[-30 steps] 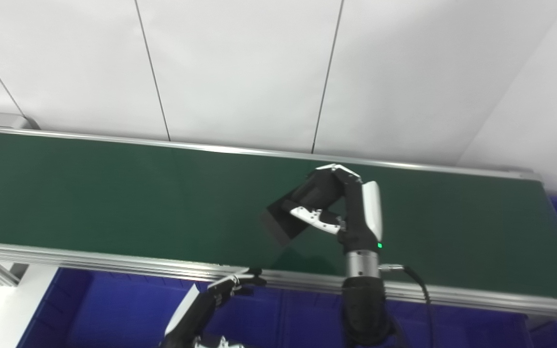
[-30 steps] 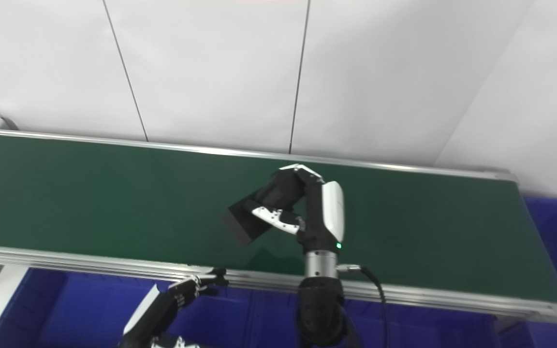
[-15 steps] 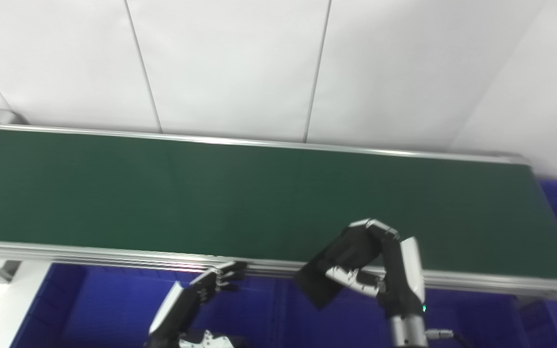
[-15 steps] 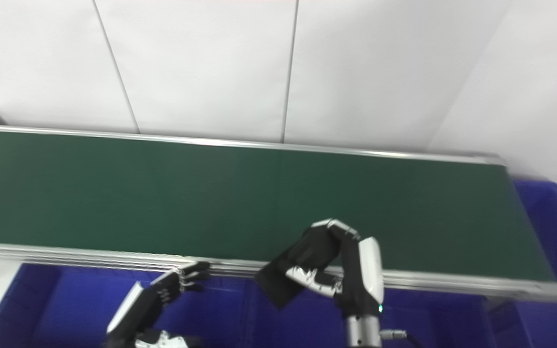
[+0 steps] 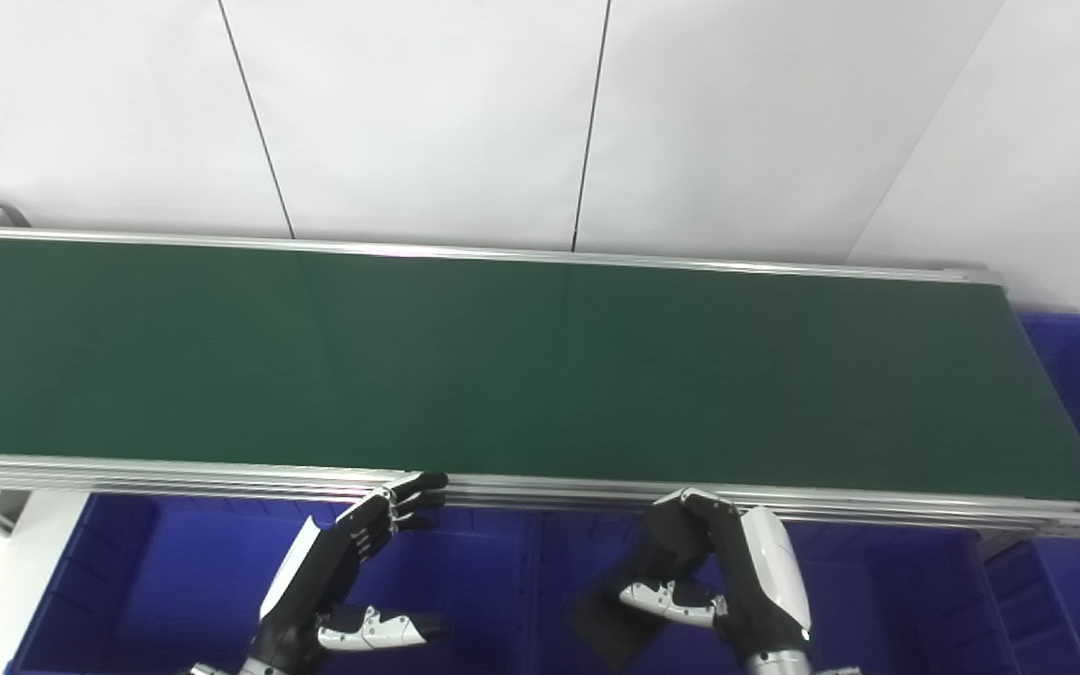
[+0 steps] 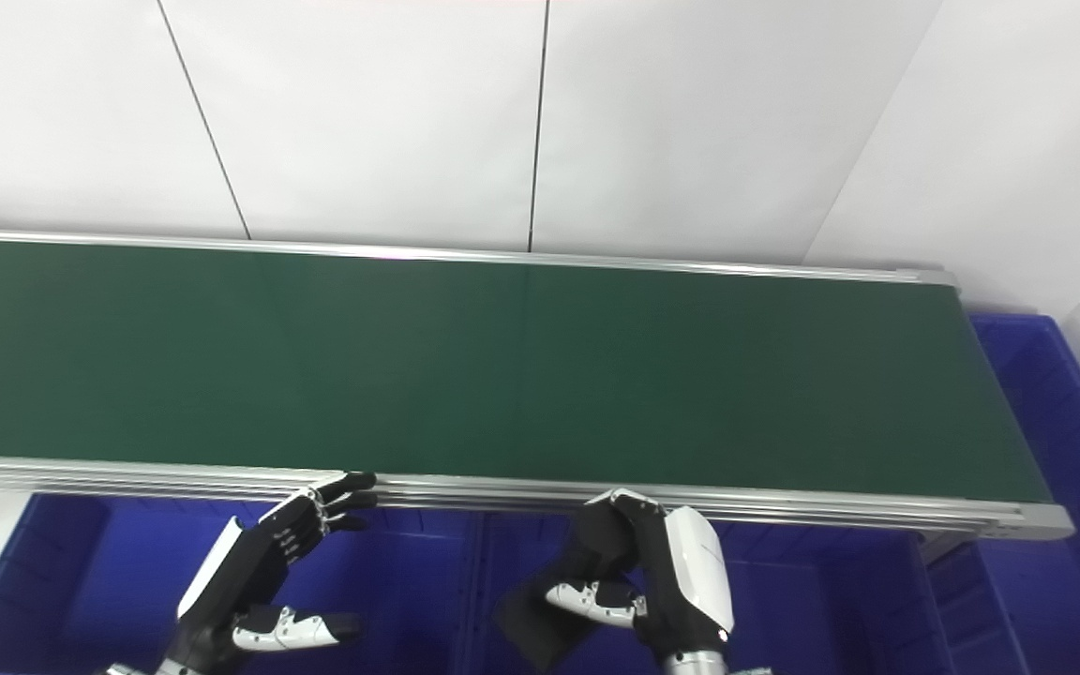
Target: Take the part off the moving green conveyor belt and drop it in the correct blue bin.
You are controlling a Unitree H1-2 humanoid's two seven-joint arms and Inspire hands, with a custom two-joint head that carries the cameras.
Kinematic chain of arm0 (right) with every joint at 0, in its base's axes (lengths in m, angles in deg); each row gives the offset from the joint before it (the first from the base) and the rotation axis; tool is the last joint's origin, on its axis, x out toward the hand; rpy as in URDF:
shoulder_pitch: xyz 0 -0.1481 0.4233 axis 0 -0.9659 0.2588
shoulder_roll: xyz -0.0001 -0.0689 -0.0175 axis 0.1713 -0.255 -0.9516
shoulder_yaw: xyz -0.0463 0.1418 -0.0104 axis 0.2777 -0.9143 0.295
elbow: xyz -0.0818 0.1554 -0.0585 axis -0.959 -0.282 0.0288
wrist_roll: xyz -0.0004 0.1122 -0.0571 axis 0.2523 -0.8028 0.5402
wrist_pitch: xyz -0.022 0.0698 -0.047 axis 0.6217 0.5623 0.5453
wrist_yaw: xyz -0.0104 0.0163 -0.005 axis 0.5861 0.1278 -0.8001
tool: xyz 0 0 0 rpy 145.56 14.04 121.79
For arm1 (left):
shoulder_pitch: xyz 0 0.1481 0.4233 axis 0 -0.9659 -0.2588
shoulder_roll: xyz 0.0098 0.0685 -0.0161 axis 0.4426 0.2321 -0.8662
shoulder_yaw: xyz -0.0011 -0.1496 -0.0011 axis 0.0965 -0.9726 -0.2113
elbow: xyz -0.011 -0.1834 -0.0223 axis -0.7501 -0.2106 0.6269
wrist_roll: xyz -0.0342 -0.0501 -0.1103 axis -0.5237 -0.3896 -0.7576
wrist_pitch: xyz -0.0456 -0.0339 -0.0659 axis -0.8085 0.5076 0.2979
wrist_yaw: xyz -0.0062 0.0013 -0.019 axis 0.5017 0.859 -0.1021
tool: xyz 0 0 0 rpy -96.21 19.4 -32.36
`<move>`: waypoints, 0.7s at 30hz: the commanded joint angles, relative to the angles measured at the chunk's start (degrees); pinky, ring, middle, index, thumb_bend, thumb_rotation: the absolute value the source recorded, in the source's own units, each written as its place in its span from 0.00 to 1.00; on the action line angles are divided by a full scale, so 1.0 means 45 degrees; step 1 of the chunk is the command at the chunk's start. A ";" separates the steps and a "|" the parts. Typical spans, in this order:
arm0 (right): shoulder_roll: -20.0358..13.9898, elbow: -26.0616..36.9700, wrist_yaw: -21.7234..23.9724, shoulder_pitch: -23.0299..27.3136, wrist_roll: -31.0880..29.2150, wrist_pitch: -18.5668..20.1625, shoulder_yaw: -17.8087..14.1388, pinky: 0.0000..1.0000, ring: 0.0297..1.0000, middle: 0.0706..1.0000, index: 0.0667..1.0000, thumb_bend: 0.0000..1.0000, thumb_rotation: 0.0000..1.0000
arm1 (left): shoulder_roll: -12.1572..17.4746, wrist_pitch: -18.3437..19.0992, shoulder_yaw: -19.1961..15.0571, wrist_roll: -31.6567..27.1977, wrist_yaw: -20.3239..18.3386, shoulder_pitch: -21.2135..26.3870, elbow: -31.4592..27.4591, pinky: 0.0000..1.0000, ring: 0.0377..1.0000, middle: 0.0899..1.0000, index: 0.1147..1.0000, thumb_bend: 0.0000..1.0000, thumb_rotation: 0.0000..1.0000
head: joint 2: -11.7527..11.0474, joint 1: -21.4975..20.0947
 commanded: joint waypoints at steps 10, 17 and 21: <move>0.0274 0.0091 0.0831 0.0513 0.1650 0.2148 0.0399 0.47 0.44 0.51 0.44 0.51 0.00 | -0.0042 -0.0528 -0.0622 -0.0441 -0.0725 0.0030 -0.0347 0.73 0.81 0.85 0.76 0.85 0.35 | -0.0020 -0.0501; 0.0208 0.0359 0.1599 0.0594 0.2315 0.3201 0.0780 0.70 0.74 0.72 0.46 0.50 0.14 | -0.0107 -0.0528 -0.0899 -0.0686 -0.1119 0.0008 -0.0300 0.74 0.82 0.85 0.76 0.85 0.34 | 0.0035 -0.0757; 0.0129 0.1018 0.2181 0.0408 0.3101 0.3753 0.1218 0.79 0.80 0.78 0.70 0.63 0.29 | -0.0097 -0.0527 -0.1107 -0.0752 -0.1238 -0.0021 -0.0357 0.74 0.82 0.85 0.76 0.85 0.34 | 0.0145 -0.1243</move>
